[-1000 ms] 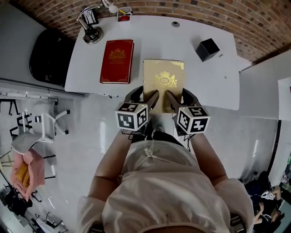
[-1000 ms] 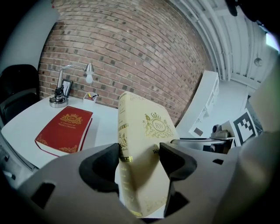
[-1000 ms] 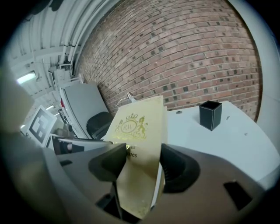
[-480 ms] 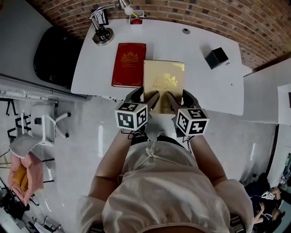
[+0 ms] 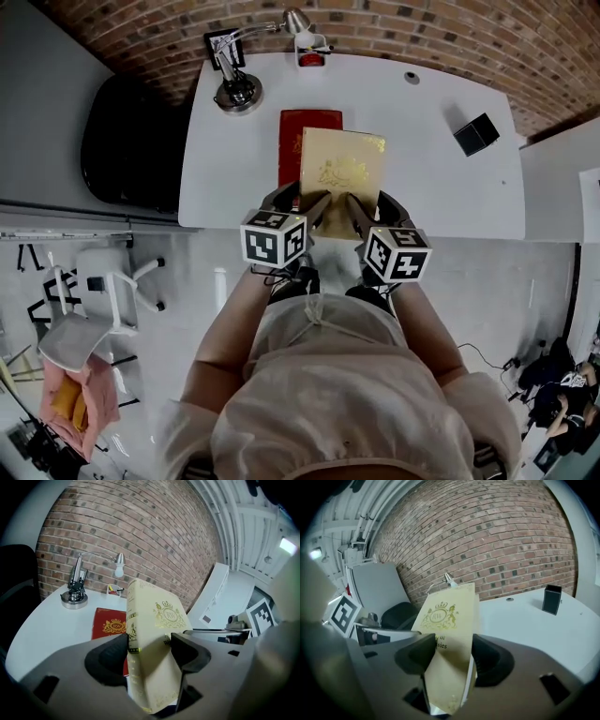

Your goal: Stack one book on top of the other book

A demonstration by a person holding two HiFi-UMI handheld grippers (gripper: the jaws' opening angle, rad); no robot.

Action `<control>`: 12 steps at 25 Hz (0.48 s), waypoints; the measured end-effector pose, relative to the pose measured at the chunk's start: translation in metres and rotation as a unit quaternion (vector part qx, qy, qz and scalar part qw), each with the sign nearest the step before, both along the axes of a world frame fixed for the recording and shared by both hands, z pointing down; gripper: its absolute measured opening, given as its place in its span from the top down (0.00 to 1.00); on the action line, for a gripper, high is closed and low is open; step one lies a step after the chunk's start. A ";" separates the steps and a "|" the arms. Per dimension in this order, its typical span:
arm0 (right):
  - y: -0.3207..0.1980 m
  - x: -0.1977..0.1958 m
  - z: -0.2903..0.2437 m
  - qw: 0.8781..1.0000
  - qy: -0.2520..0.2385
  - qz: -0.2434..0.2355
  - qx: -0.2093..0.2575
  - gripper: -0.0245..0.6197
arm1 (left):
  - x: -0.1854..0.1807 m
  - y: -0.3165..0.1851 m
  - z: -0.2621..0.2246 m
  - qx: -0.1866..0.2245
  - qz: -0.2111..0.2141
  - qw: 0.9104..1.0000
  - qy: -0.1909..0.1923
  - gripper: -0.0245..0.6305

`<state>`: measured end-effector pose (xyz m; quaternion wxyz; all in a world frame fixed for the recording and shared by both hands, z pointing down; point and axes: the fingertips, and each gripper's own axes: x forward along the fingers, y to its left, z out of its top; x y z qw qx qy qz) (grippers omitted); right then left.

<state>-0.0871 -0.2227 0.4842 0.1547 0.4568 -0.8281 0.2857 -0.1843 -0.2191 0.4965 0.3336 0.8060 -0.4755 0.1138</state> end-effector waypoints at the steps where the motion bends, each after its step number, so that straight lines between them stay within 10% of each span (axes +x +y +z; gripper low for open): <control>1: -0.002 -0.009 0.001 1.000 0.000 0.005 -0.003 0.57 | -0.009 -0.002 0.001 -0.002 0.004 1.000 0.001 0.54; 12: -0.010 -0.062 0.023 0.998 0.011 0.025 -0.050 0.57 | -0.063 -0.012 0.023 -0.036 0.014 0.999 0.014 0.54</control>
